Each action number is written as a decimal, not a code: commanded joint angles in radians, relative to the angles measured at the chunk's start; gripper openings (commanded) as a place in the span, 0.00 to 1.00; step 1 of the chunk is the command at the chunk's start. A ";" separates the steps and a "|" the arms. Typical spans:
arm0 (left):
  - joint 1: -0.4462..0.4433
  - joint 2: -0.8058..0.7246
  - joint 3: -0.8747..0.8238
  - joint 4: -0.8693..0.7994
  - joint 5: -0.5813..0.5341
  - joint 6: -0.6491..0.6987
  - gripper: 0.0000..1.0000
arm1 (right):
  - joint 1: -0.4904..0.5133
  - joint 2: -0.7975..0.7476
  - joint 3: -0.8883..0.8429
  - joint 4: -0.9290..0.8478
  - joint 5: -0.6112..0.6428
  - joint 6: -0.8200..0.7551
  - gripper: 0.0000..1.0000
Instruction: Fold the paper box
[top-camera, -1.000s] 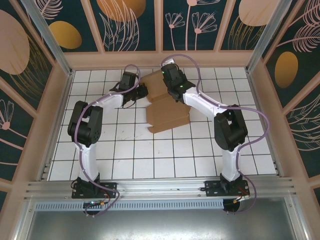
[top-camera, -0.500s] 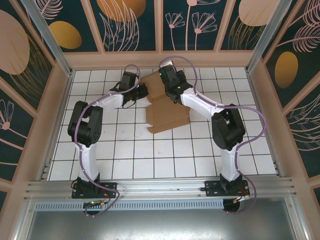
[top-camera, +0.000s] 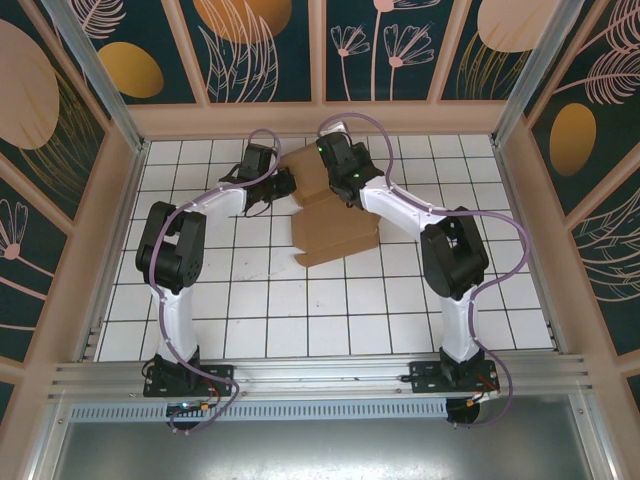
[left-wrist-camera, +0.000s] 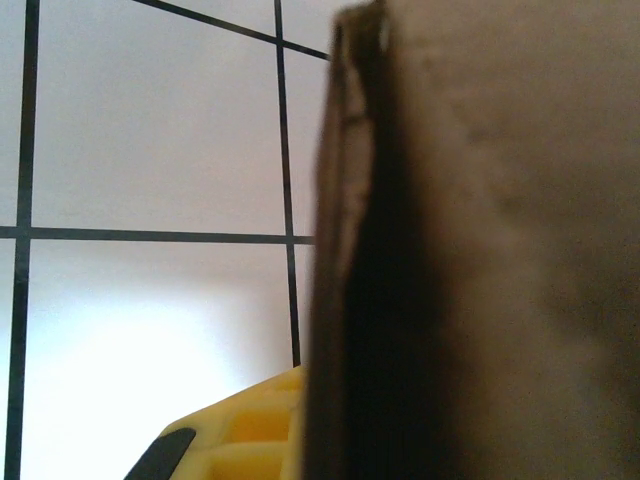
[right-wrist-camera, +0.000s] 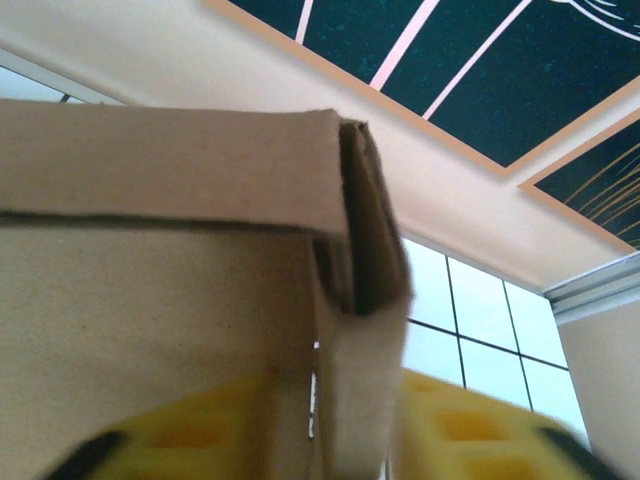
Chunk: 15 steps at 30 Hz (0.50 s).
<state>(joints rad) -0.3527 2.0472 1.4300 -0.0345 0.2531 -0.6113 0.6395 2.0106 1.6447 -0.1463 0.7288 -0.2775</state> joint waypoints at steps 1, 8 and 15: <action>-0.002 0.008 0.024 0.001 -0.003 -0.009 0.00 | -0.006 -0.054 -0.021 0.027 -0.075 0.065 0.64; -0.002 0.016 0.028 -0.004 -0.011 -0.011 0.00 | -0.067 -0.229 -0.108 0.045 -0.372 0.221 0.82; -0.002 0.020 0.030 -0.004 -0.009 -0.015 0.00 | -0.086 -0.310 -0.135 0.073 -0.517 0.274 0.82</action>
<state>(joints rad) -0.3527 2.0583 1.4342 -0.0345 0.2497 -0.6113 0.5465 1.7348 1.5295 -0.1116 0.3126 -0.0597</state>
